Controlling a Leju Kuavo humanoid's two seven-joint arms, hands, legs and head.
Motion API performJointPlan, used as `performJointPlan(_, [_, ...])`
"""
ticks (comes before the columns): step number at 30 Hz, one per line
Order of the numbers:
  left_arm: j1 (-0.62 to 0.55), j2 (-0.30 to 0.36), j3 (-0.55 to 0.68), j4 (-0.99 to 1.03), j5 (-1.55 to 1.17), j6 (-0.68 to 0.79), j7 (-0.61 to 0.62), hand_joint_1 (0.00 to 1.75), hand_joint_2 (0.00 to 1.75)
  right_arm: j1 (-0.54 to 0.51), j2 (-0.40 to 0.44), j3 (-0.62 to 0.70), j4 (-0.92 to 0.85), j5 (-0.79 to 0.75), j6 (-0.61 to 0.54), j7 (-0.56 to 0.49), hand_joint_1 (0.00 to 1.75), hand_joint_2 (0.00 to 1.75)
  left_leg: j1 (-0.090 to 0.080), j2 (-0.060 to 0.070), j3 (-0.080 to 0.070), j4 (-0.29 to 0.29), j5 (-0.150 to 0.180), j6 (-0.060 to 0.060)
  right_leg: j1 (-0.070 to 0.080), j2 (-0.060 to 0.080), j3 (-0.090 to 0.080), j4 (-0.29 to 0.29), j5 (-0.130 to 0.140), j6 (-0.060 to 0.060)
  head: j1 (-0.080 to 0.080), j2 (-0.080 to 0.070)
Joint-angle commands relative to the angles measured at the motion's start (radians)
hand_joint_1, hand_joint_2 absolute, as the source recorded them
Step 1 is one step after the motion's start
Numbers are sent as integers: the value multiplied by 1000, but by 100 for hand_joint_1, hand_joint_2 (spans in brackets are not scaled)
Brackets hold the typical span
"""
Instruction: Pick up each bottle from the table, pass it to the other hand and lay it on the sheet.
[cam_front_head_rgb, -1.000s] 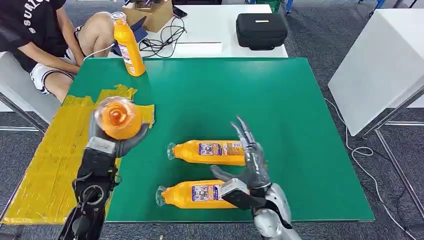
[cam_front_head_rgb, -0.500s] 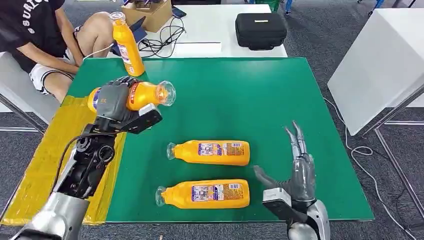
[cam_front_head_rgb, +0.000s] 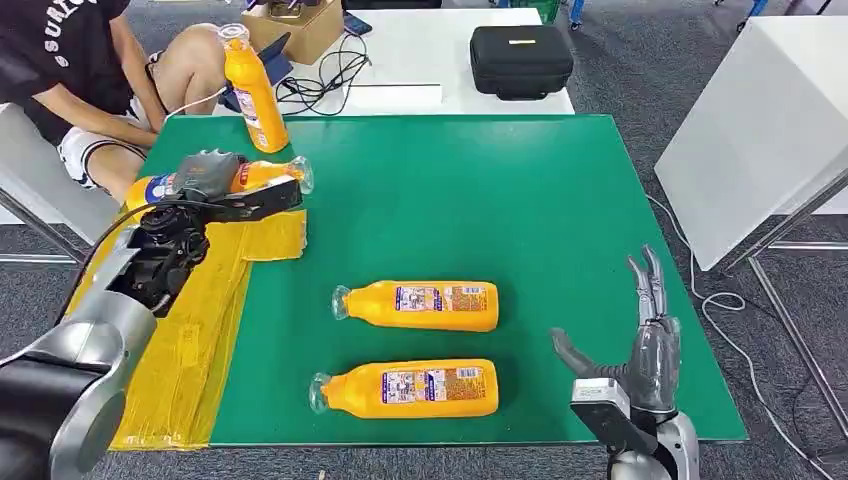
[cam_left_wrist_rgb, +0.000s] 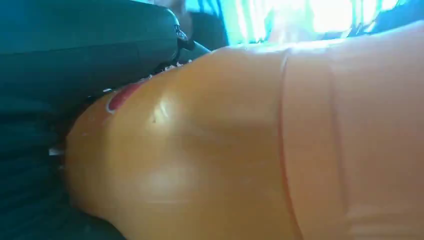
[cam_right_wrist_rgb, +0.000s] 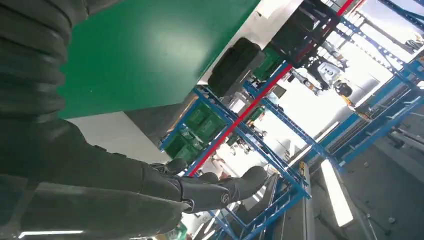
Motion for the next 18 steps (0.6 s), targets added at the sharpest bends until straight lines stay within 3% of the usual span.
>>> performJointPlan(1, [-56, 64, -4, 222, 1, -22, 14, 175, 175, -23, 12, -24, 26, 7, 2, 6, 0, 175, 0, 3, 3, 0, -2, -1, 0, 2, 3, 0, -1, 1, 0, 0])
performJointPlan(6, [13, 83, 19, 201, 7, -1, 1, 175, 175, -35, 19, -19, 45, 12, 9, 3, 0, 175, 0, 4, 5, -1, -2, -1, 0, 2, 4, -1, -1, 1, 0, 0])
performJointPlan(18, [60, 80, 50, 169, 22, 1, -28, 175, 175, -59, 13, -8, 65, 18, 13, 3, 0, 175, 0, 3, 5, -1, -2, -1, 0, 2, 5, -1, -1, 1, 0, 0])
